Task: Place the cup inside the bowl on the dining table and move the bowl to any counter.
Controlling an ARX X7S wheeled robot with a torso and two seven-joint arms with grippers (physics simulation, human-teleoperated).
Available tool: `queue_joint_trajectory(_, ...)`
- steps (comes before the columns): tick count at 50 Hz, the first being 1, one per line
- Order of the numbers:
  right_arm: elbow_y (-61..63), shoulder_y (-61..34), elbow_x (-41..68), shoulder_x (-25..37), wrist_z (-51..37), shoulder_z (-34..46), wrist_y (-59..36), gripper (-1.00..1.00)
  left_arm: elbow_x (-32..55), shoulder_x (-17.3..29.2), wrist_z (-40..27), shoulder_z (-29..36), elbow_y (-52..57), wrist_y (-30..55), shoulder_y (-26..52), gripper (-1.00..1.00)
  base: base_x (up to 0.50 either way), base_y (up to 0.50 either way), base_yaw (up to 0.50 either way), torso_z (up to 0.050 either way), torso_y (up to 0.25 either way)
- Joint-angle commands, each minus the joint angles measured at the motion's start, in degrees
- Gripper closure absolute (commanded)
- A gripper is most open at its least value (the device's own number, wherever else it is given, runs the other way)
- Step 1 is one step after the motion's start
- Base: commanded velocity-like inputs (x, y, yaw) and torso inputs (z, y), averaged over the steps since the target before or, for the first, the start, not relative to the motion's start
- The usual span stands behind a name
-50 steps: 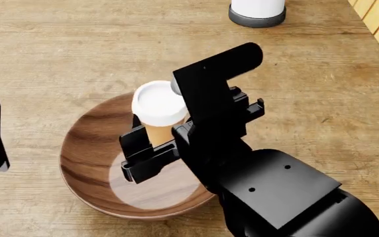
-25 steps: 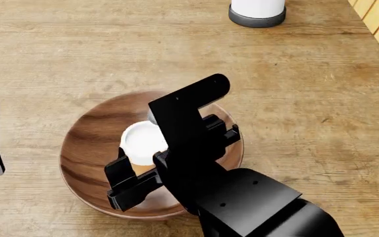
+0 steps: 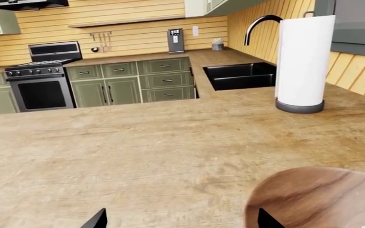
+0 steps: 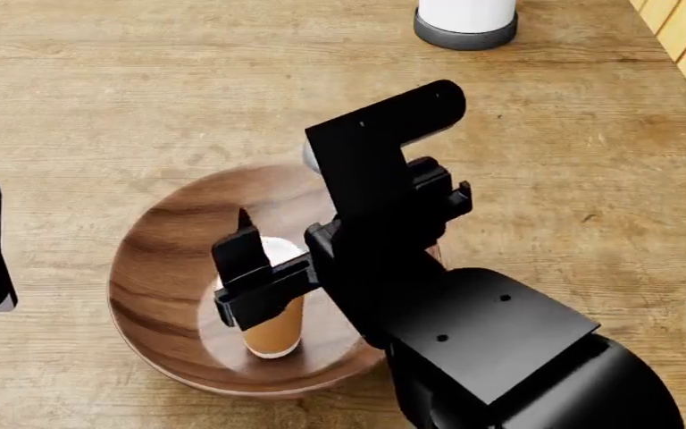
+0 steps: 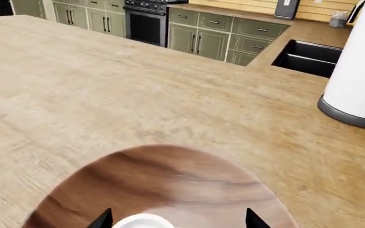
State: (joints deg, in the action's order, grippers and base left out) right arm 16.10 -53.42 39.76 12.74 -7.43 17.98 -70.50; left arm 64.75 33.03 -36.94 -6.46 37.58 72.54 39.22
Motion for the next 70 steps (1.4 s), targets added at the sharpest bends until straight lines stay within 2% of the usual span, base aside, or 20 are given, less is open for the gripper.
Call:
queue_joint_trajectory(1, 3.4, -2.0, 2.3, 3.0, -2.3, -6.9, -3.2, -1.00, -0.3, -0.4, -0.9, 0.6, -0.1, 0.3, 0.3, -1.00, 0.00, 0.00, 0.00, 0.000, 0.000)
queue_joint_trajectory(9, 5.1, -1.4, 6.9, 5.7, -6.2, -18.9, -10.7, -1.00, -0.1, 0.2, -0.8, 0.5, -0.1, -0.2, -0.3, -1.00, 0.00, 0.00, 0.00, 0.000, 0.000)
queue_joint_trajectory(11, 5.1, -1.1, 8.4, 6.6, -5.8, -19.4, -13.1, -1.00, 0.1, 0.5, -0.4, 0.1, -0.1, -0.5, -0.6, -1.00, 0.00, 0.00, 0.00, 0.000, 0.000)
queue_joint_trajectory(15, 4.1, 2.0, 10.3, 5.8, -7.9, -24.1, -15.6, -1.00, -0.2, 0.5, -0.2, 0.4, -0.2, -1.0, -1.0, -1.00, 0.00, 0.00, 0.00, 0.000, 0.000)
queue_joint_trajectory(18, 2.9, 2.4, 11.5, 3.2, -11.6, -30.9, -17.6, -1.00, 0.6, 1.1, -0.3, -0.5, 0.0, -0.8, -1.2, -1.00, 0.00, 0.00, 0.00, 0.000, 0.000)
queue_joint_trajectory(24, 1.6, 5.2, 11.3, 4.3, -9.9, -28.6, -14.6, -1.00, 0.1, 0.9, 0.0, -0.1, 0.1, -1.6, -1.9, -1.00, 0.00, 0.00, 0.00, 0.000, 0.000)
queue_joint_trajectory(27, 0.1, 6.0, 12.5, 2.7, -10.4, -30.1, -15.1, -1.00, 0.4, 1.1, -0.1, -0.2, 0.1, -1.5, -1.8, -1.00, 0.00, 0.00, 0.00, 0.000, 0.000)
queue_joint_trajectory(30, -1.3, 6.5, 12.3, 2.6, -10.0, -28.3, -14.6, -1.00, 0.8, 1.1, -0.7, -0.2, 0.3, -1.4, -1.8, -1.00, 0.00, 0.00, 0.00, 0.000, 0.000)
queue_joint_trajectory(42, -9.3, 4.5, 10.6, 1.1, -9.5, -26.2, -11.2, -1.00, 2.2, 1.5, -1.6, 0.0, 0.3, -1.2, -1.0, -1.00, 0.00, 0.00, 0.00, 0.000, 0.000)
queue_joint_trajectory(55, -18.2, 3.4, 7.3, -0.2, -5.8, -19.8, -5.4, -1.00, 2.0, 1.9, -1.3, 0.1, 0.3, -2.1, -1.9, -1.00, 0.00, 0.00, 0.00, 0.000, 0.000)
queue_joint_trajectory(70, -21.9, 4.5, 5.8, -0.3, -4.7, -17.5, -1.8, -1.00, 2.4, 2.3, -1.4, 0.1, 0.6, -2.7, -2.6, -1.00, 0.00, 0.00, 0.00, 0.000, 0.000)
